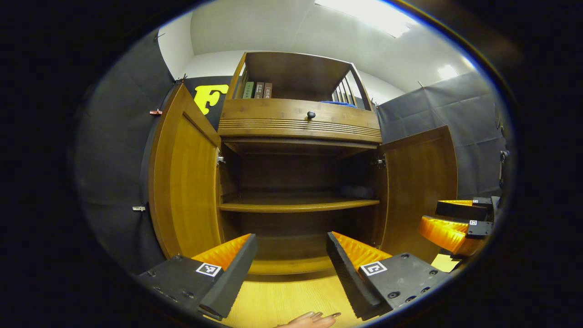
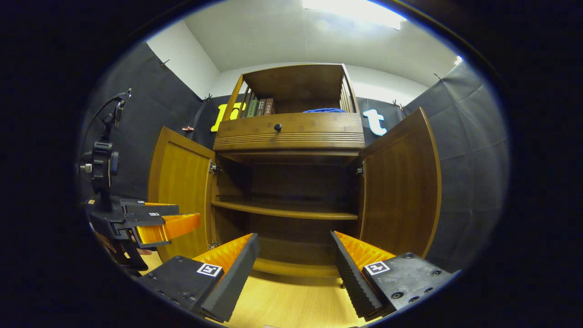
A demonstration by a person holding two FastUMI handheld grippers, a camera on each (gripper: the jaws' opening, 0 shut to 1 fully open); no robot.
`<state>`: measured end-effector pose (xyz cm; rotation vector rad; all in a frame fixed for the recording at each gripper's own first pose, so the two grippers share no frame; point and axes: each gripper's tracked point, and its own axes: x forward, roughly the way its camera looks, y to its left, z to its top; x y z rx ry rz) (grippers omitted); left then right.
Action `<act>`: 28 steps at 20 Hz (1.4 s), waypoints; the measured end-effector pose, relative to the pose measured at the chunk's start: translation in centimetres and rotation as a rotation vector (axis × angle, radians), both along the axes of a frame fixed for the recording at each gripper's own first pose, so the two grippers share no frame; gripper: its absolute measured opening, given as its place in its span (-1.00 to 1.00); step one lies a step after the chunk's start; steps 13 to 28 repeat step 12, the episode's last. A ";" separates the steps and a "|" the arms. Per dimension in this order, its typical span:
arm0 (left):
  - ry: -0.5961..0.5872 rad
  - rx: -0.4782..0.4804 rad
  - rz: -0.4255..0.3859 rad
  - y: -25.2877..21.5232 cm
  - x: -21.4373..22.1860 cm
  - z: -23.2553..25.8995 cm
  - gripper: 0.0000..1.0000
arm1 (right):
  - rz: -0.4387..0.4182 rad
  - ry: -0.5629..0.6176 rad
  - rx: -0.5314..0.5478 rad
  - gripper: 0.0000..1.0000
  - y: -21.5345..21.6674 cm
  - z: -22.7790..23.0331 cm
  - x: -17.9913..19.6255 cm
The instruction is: Open the right door of the double-door shoe cabinet with the right hand, and open the left door with the left hand.
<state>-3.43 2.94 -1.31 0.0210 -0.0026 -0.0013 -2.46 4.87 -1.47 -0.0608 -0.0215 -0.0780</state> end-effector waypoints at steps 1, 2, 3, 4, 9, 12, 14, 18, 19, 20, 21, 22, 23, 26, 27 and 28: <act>-0.004 0.002 0.001 0.0 -0.1 0.1 0.87 | 0.001 -0.001 -0.001 0.94 -0.1 0.0 0.0; -0.008 0.004 0.003 0.1 -0.1 0.2 0.87 | 0.001 -0.001 0.000 0.94 -0.1 -0.1 -0.1; -0.014 0.005 0.002 0.1 -0.1 0.4 0.90 | 0.002 -0.001 0.001 0.94 -0.1 -0.1 -0.1; -0.018 0.005 -0.001 -0.1 -0.2 0.5 0.87 | 0.003 -0.001 0.003 0.94 -0.1 0.0 -0.1; -0.030 0.018 -0.012 -0.5 -0.5 0.9 0.87 | 0.007 -0.005 0.004 0.94 0.0 0.1 -0.2; -0.032 0.020 -0.013 -0.8 -0.6 0.8 0.87 | 0.013 0.003 0.013 0.94 0.1 -0.1 -0.6; -0.032 0.020 -0.013 -0.8 -0.6 0.8 0.87 | 0.013 0.003 0.013 0.94 0.1 -0.1 -0.6; -0.032 0.020 -0.013 -0.8 -0.6 0.8 0.87 | 0.013 0.003 0.013 0.94 0.1 -0.1 -0.6; -0.032 0.020 -0.013 -0.8 -0.6 0.8 0.87 | 0.013 0.003 0.013 0.94 0.1 -0.1 -0.6; -0.032 0.020 -0.013 -0.8 -0.6 0.8 0.87 | 0.013 0.003 0.013 0.94 0.1 -0.1 -0.6; -0.032 0.020 -0.013 -0.8 -0.6 0.8 0.87 | 0.013 0.003 0.013 0.94 0.1 -0.1 -0.6; -0.032 0.020 -0.013 -0.8 -0.6 0.8 0.87 | 0.013 0.003 0.013 0.94 0.1 -0.1 -0.6; -0.032 0.020 -0.013 -0.8 -0.6 0.8 0.87 | 0.013 0.003 0.013 0.94 0.1 -0.1 -0.6; -0.032 0.020 -0.013 -0.8 -0.6 0.8 0.87 | 0.013 0.003 0.013 0.94 0.1 -0.1 -0.6; -0.032 0.020 -0.013 -0.8 -0.6 0.8 0.87 | 0.013 0.003 0.013 0.94 0.1 -0.1 -0.6; -0.032 0.020 -0.013 -0.8 -0.6 0.8 0.87 | 0.013 0.003 0.013 0.94 0.1 -0.1 -0.6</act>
